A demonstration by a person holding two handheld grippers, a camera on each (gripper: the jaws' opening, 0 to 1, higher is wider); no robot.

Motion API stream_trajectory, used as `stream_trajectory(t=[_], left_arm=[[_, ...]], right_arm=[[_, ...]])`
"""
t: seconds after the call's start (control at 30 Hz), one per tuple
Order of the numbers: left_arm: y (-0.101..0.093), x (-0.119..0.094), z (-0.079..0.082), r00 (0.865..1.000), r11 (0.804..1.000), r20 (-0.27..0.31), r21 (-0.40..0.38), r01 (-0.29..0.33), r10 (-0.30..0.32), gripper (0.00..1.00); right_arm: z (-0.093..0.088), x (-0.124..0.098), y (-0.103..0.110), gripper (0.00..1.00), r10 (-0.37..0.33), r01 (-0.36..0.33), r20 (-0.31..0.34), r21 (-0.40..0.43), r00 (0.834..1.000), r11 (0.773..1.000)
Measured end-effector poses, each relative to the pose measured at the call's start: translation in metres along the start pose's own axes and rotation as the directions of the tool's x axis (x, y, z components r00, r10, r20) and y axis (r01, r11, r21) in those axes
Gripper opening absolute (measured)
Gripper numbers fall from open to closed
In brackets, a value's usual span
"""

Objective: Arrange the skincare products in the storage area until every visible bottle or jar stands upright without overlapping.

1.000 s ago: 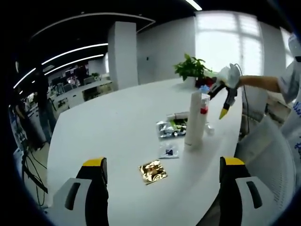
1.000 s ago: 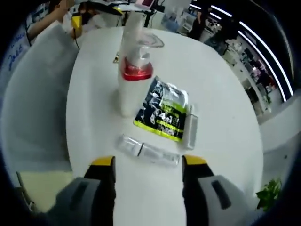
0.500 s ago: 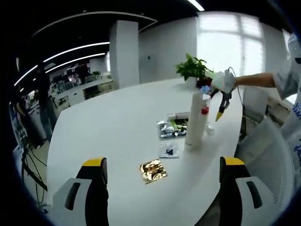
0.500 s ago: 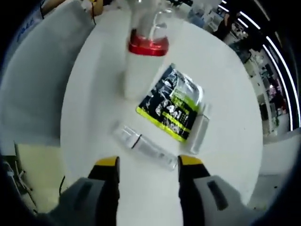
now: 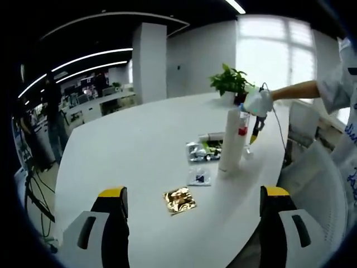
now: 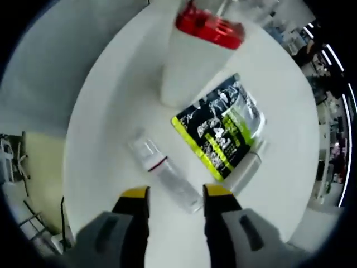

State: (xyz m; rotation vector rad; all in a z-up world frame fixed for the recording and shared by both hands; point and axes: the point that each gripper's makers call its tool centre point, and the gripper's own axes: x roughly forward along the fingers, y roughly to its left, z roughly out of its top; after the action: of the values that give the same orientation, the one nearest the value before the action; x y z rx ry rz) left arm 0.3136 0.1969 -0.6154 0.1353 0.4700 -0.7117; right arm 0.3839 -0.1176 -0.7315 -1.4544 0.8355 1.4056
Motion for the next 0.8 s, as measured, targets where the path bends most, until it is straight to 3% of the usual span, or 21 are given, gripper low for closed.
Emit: stream_trajectory(t=[0.33,0.8], left_arm=[[0.0,-0.001,-0.001,1.0,1.0,-0.002,-0.009,-0.002,0.002,0.95],[-0.001,0.002,-0.002,1.0,1.0,-0.001,-0.021,0.004,-0.004,0.94]], right_arm=[[0.004,0.012,0.005,0.31,0.104,-0.104,0.005,-0.067,0.995,0.992],[0.005,0.02,0.014,0.24,0.178,-0.177,0.019,-0.058,0.984,0.982]])
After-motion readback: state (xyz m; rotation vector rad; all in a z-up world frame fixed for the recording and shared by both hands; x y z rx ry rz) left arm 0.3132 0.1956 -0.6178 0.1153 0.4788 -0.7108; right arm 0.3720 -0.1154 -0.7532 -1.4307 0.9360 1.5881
